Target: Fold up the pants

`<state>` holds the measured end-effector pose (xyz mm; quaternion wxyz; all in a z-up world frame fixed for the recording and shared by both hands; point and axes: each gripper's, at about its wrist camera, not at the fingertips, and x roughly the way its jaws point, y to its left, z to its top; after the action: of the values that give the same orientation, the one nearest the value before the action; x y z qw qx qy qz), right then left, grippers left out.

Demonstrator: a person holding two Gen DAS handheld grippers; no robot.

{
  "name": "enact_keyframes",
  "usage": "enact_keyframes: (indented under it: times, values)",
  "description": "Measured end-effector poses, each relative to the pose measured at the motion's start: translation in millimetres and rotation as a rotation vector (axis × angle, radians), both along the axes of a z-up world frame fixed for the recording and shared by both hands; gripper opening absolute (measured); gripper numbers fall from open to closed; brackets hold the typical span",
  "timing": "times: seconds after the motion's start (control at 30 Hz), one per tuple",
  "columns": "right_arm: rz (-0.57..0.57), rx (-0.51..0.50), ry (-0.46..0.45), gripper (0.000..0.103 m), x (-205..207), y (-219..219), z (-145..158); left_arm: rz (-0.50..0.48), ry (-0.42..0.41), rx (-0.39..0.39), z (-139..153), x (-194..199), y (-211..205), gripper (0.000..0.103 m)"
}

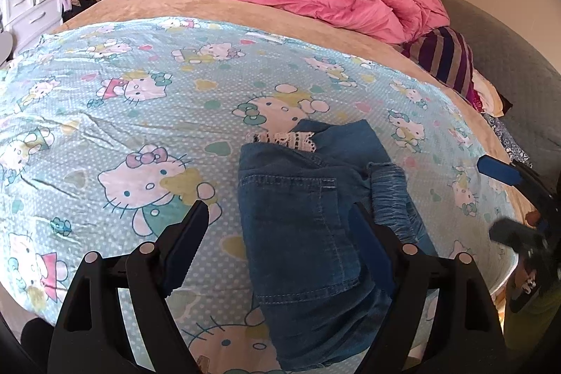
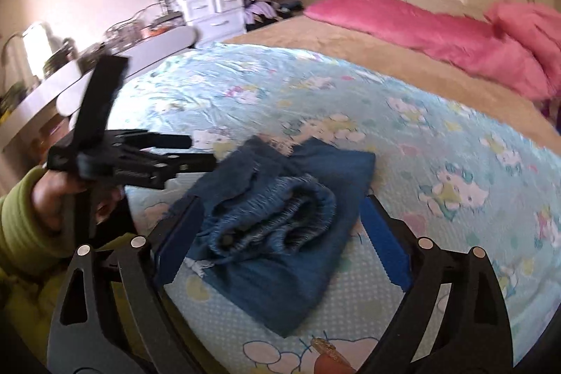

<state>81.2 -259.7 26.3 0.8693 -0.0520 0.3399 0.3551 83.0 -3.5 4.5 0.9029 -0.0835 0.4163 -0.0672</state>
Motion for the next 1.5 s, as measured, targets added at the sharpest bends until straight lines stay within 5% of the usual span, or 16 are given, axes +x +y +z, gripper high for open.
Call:
enact_keyframes:
  times: [0.23, 0.3, 0.73, 0.87, 1.0, 1.5]
  values:
    - [-0.088, -0.016, 0.082, 0.085, 23, -1, -24, 0.017, 0.037, -0.001, -15, 5, 5, 0.081]
    - [-0.109, -0.021, 0.112, 0.085, 31, -1, -31, 0.023, 0.049, 0.003, -19, 7, 6, 0.092]
    - [-0.143, -0.012, 0.263, 0.085, 61, 3, -68, 0.023, 0.106, -0.017, -45, 17, 7, 0.092]
    - [-0.111, 0.000, 0.309, 0.070, 67, 8, -79, 0.022, 0.119, -0.031, -52, 23, 6, 0.092]
    - [-0.083, 0.023, 0.349, 0.069, 74, 15, -90, 0.016, 0.120, -0.038, -55, 27, 2, 0.092]
    - [-0.036, 0.061, 0.350, 0.071, 81, 22, -95, -0.046, 0.120, -0.047, -58, 36, -17, 0.090]
